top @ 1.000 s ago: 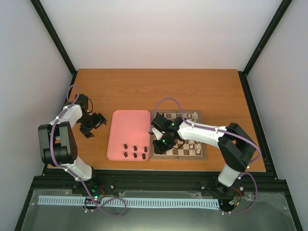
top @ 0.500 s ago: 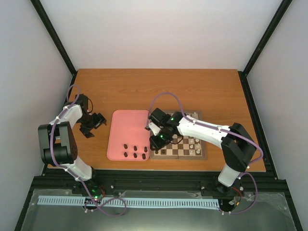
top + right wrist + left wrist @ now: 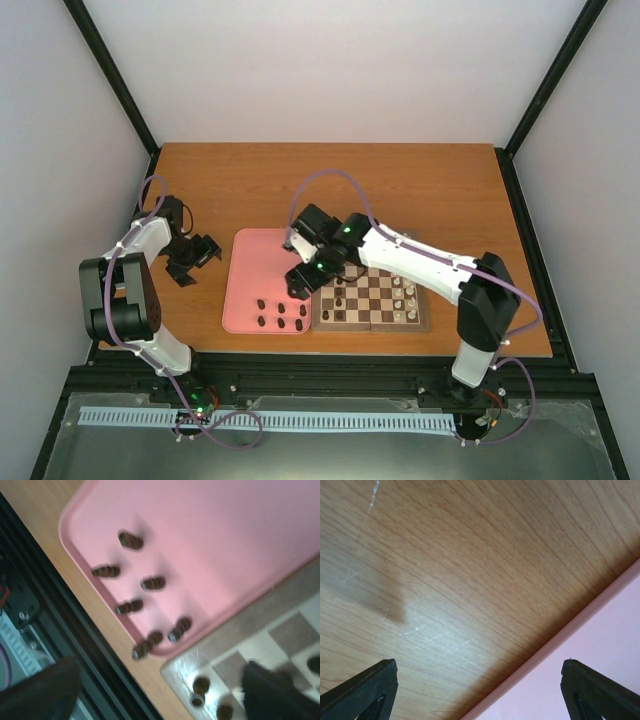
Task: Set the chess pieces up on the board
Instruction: Pick up the chess piece from the storage box.
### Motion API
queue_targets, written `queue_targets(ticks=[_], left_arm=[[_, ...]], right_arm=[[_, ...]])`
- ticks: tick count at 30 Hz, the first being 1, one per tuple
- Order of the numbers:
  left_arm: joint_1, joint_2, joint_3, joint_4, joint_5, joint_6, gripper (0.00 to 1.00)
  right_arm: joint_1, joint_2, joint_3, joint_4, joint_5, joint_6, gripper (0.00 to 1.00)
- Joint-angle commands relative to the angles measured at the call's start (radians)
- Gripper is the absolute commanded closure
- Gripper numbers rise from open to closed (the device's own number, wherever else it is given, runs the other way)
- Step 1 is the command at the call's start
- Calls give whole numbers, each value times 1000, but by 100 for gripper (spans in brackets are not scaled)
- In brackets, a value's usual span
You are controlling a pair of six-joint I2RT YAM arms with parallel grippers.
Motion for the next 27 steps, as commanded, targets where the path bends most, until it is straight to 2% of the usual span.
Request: queue_targets(ticks=[1,9,15,20,27], left_arm=[[5,-8,22,-2,11,6,0],[4,-16,27,-9,15,6,0],[5,-22,23,-7,20,6,0],[5,-27,18,-3,23,4,0],[6,-22,21,-2,24,4,0]], right_arm=[[30,111,144,-21,20,-50,1],[80,334,374,-49,26,-117,0],[135,499,538,-123,75,-153,14],[145,554,573,-149,81,-168,32],[149,604,603,-151,75,-183,40]])
